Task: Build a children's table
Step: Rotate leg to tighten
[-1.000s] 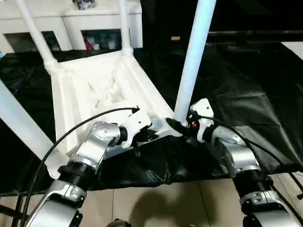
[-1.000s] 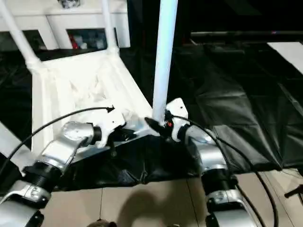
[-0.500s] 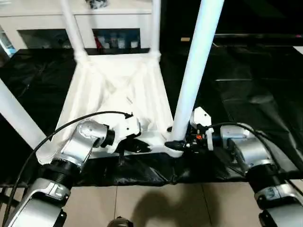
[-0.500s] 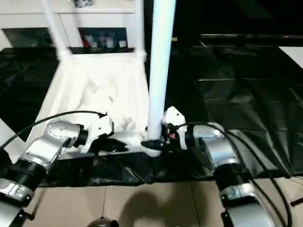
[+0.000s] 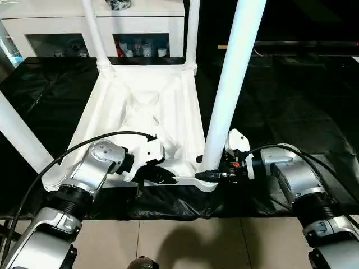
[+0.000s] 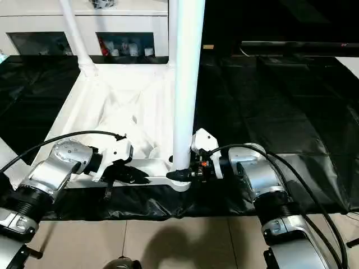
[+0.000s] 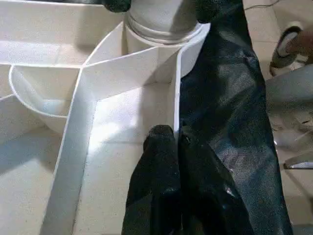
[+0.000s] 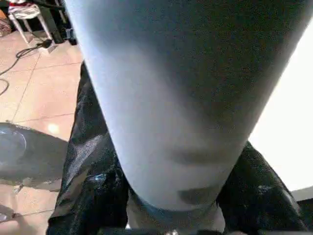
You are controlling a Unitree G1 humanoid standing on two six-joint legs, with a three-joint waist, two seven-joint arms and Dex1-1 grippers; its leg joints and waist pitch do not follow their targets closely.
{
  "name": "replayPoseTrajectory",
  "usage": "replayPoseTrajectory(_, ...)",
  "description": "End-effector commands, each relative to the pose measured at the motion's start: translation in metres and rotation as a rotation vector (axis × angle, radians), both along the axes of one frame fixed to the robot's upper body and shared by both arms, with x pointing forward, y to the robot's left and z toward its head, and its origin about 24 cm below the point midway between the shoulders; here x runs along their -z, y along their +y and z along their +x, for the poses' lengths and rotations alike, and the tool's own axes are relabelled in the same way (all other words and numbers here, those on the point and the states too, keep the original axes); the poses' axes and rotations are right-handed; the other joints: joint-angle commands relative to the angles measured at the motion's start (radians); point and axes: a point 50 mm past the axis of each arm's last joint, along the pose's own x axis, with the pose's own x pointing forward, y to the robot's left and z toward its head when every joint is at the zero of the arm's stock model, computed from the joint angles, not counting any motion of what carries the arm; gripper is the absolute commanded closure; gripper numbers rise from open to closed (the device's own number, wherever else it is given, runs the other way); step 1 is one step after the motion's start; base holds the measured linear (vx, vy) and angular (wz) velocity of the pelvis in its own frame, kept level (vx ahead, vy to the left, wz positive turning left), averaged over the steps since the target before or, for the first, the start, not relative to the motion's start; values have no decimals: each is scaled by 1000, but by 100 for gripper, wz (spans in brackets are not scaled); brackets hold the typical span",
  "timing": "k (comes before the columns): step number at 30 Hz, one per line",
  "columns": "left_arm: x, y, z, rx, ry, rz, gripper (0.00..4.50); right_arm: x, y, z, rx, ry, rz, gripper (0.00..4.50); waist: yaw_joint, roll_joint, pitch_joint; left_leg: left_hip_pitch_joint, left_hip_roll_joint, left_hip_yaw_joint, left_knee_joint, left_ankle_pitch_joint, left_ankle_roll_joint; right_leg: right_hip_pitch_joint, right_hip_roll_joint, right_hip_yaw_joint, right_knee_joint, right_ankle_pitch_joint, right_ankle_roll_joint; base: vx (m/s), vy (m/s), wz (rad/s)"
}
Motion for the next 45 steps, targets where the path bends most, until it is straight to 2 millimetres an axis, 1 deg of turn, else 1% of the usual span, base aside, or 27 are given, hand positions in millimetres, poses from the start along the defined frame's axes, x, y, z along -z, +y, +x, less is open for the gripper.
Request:
replayPoseTrajectory(1,-11,-11,17,-134,-109,-20,450,20,26,-10,20,83,40,248,-5,-3,-61,24,53,-22,-63,-252,32,38,-63,44,-64,-173,-245,0,0,0)
replayPoseTrajectory(2,-12,-14,19,-164,-122,-29,450,22,28,-6,97,67,45,249,-8,-4,-58,25,53,-24,-68,-286,16,36,-65,45,-69,-226,-236,0,0,0)
replayPoseTrajectory(4,-13,-20,22,-207,-143,-38,450,25,32,0,242,47,48,251,-13,-4,-52,30,50,-31,-74,-365,-19,34,-72,46,-84,-390,-190,0,0,0)
replayPoseTrajectory(7,-12,-38,20,-259,-172,-58,450,29,40,8,471,41,74,252,-24,-4,-48,34,50,-37,-79,-405,-49,29,-73,46,-93,-472,-159,0,0,0)
replayPoseTrajectory(9,-12,-43,20,-269,-175,-64,450,30,42,9,515,40,80,253,-40,-4,-49,32,46,-42,-80,-424,-52,30,-72,43,-99,-507,-133,0,0,0)
replayPoseTrajectory(10,-11,-51,18,-292,-182,-75,450,31,48,12,605,20,80,253,-43,-5,-50,30,45,-42,-80,-418,-48,31,-72,43,-99,-500,-130,0,0,0)
replayPoseTrajectory(11,-9,-59,16,-315,-187,-85,450,31,54,15,683,10,77,253,-50,0,-50,25,47,-41,-82,-410,-49,29,-70,46,-98,-465,-135,0,0,0)
replayPoseTrajectory(12,-8,-68,14,-342,-203,-98,450,29,64,16,751,19,120,253,-55,-2,-51,28,44,-40,-81,-410,-49,27,-66,44,-98,-448,-140,0,0,0)
replayPoseTrajectory(16,-6,-75,11,-345,-203,-106,450,26,74,17,796,-4,155,253,-59,0,-56,25,42,-36,-77,-375,-30,29,-62,46,-93,-366,-155,0,0,0)
replayPoseTrajectory(17,-5,-76,9,-345,-204,-108,450,24,76,17,799,-23,157,253,-59,3,-58,23,43,-34,-77,-355,-25,30,-60,47,-88,-311,-165,0,0,0)
replayPoseTrajectory(18,-5,-77,9,-344,-204,-108,450,24,78,17,797,-27,164,198,-61,2,-60,21,42,-32,-76,-336,-19,33,-58,46,-84,-264,-176,0,0,0)
replayPoseTrajectory(20,-3,-78,7,-347,-205,-105,450,20,80,17,799,-29,195,198,-61,3,-60,20,42,-30,-74,-313,-6,38,-58,46,-81,-221,-187,0,0,0)
replayPoseTrajectory(21,-2,-76,5,-341,-209,-101,450,17,76,18,793,-31,217,178,-62,5,-61,20,41,-28,-73,-304,3,38,-58,47,-80,-204,-193,0,0,0)
replayPoseTrajectory(22,-2,-76,5,-341,-209,-101,450,17,76,18,793,-31,217,178,-62,5,-61,20,41,-28,-73,-304,3,38,-58,47,-80,-204,-193,0,0,0)
replayPoseTrajectory(23,-3,-72,4,-323,-213,-105,450,15,67,20,763,-50,209,155,-63,3,-62,17,40,-27,-71,-276,17,43,-57,45,-77,-177,-202,0,0,0)
replayPoseTrajectory(27,-5,-66,1,-260,-198,-122,450,15,53,19,653,-77,166,155,-64,5,-65,16,43,-27,-67,-243,34,46,-54,44,-70,-114,-222,0,0,0)
replayPoseTrajectory(29,-5,-60,-3,-207,-176,-119,450,15,45,16,535,-72,145,155,-63,3,-66,14,41,-26,-62,-222,50,51,-55,42,-65,-80,-240,0,0,0)
replayPoseTrajectory(31,-5,-55,-4,-174,-168,-116,450,15,40,13,442,-65,127,155,-63,4,-66,14,42,-24,-60,-216,58,49,-56,43,-64,-67,-250,0,0,0)
replayPoseTrajectory(33,-6,-47,-6,-130,-158,-114,450,14,35,7,309,-46,98,155,-52,5,-64,16,45,-22,-59,-217,68,49,-52,39,-64,-80,-255,0,0,0)
replayPoseTrajectory(35,-6,-44,-5,-120,-152,-111,450,13,32,5,255,-43,85,155,-49,5,-63,17,48,-21,-60,-227,64,46,-55,40,-64,-93,-256,0,0,0)
replayPoseTrajectory(36,-6,-39,-5,-108,-140,-107,450,13,30,4,210,-40,71,155,-46,0,-63,20,48,-21,-60,-244,59,46,-55,39,-66,-122,-255,0,0,0)
replayPoseTrajectory(38,-6,-32,-4,-95,-122,-102,450,13,28,1,136,-19,55,155,-43,4,-60,20,49,-22,-63,-269,48,44,-57,41,-69,-173,-248,0,0,0)
replayPoseTrajectory(41,-5,-25,-4,-74,-104,-89,450,13,26,-3,44,23,36,155,-38,0,-60,22,49,-23,-64,-280,38,43,-57,41,-71,-207,-238,0,0,0)
replayPoseTrajectory(42,-6,-21,-3,-64,-98,-81,450,14,25,-6,-2,44,18,179,-37,2,-60,22,50,-23,-65,-282,38,42,-57,42,-71,-208,-238,0,0,0)
replayPoseTrajectory(43,-6,-18,-3,-51,-92,-74,450,14,23,-7,-36,59,3,179,-37,-8,-60,22,50,-21,-64,-280,40,42,-56,42,-71,-207,-237,0,0,0)
replayPoseTrajectory(44,-7,-17,-3,-43,-89,-70,450,15,23,-8,-56,68,-7,187,-32,-3,-61,22,51,-22,-63,-266,41,41,-59,44,-68,-197,-241,0,0,0)
replayPoseTrajectory(45,-7,-17,-3,-43,-89,-70,450,15,23,-8,-56,68,-7,187,-29,-3,-62,25,51,-22,-63,-262,40,40,-59,44,-68,-192,-242,0,0,0)
